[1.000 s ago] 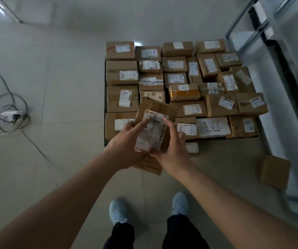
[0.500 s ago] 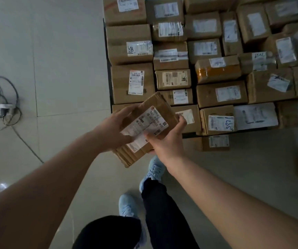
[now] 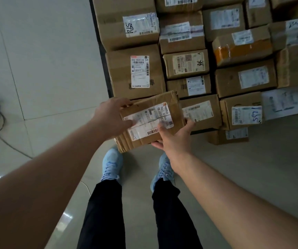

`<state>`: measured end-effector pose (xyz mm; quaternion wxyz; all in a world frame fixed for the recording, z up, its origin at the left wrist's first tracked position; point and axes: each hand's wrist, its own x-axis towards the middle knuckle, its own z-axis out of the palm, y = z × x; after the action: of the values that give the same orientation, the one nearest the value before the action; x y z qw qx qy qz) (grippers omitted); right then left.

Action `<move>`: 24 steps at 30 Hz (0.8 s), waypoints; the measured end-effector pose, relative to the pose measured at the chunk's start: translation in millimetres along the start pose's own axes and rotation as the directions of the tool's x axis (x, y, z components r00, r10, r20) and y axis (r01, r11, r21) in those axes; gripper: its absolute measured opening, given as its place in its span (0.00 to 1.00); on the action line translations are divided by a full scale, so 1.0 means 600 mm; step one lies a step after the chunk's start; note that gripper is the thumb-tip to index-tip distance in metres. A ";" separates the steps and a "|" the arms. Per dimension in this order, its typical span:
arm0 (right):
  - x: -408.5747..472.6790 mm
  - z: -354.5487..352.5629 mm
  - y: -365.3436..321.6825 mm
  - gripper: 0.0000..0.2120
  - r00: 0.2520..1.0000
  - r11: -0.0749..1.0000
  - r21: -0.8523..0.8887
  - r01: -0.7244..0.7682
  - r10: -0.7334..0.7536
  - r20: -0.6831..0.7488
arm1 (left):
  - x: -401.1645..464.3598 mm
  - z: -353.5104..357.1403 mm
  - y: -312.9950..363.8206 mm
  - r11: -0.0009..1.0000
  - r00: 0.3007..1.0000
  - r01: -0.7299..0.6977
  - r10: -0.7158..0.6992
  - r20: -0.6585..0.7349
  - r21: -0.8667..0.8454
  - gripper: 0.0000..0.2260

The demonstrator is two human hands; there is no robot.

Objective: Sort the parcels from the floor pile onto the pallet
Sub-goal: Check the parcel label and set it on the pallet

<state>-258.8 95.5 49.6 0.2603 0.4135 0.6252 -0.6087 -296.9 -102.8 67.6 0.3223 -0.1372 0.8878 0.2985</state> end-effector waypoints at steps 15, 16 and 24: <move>0.004 0.048 0.014 0.34 0.966 0.903 -0.425 0.066 -0.165 -0.200 | 0.053 -0.008 -0.030 0.981 0.996 -0.088 0.089 0.007 0.171 0.28; -0.005 0.047 0.005 0.36 0.960 0.881 -0.468 0.062 -0.181 -0.212 | 0.049 -0.013 -0.020 0.967 0.991 -0.131 0.133 0.008 0.220 0.30; -0.123 -0.005 -0.124 0.28 0.908 0.752 -0.606 0.258 -0.403 -0.114 | -0.023 -0.110 0.159 0.778 0.864 -0.487 0.495 0.090 0.396 0.27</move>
<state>-281.8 89.7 151.6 0.1843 0.2664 0.8698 -0.3722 -360.4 -68.2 159.3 0.2460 0.1659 0.9379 0.1798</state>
